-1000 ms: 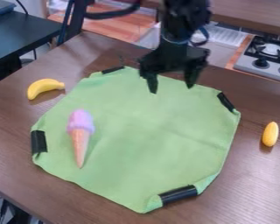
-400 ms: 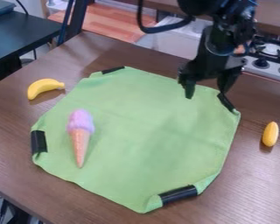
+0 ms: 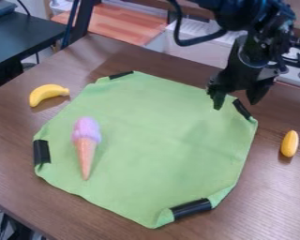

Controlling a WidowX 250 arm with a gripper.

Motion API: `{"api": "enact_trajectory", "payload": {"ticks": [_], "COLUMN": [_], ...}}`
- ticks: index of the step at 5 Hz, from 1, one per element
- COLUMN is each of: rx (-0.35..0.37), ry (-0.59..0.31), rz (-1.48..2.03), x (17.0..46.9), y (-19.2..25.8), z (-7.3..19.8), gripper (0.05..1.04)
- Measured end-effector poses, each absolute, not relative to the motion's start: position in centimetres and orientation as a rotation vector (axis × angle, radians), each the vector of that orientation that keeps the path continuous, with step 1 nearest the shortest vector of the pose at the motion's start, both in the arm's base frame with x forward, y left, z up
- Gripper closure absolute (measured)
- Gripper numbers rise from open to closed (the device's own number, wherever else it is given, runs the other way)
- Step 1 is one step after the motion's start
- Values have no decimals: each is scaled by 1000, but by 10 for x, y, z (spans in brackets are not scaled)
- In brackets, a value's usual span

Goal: Fold the cloth from the bottom right to the top left

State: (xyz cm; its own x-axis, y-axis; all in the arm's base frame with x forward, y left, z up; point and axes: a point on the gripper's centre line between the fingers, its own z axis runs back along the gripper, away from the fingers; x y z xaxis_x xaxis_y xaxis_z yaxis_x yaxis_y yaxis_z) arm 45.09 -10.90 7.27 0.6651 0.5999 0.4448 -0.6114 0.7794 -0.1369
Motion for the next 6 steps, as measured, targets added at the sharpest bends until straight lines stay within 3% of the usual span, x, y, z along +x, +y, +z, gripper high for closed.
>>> {"api": "enact_trajectory", "payload": {"ticks": [3, 5, 6], "rx": [59, 66, 60], "ry": [-499, -513, -505], "rz": [703, 708, 711], "x": [464, 466, 463], "y": [-116, -115, -116], "z": [51, 47, 44], "gripper": [120, 716, 907]}}
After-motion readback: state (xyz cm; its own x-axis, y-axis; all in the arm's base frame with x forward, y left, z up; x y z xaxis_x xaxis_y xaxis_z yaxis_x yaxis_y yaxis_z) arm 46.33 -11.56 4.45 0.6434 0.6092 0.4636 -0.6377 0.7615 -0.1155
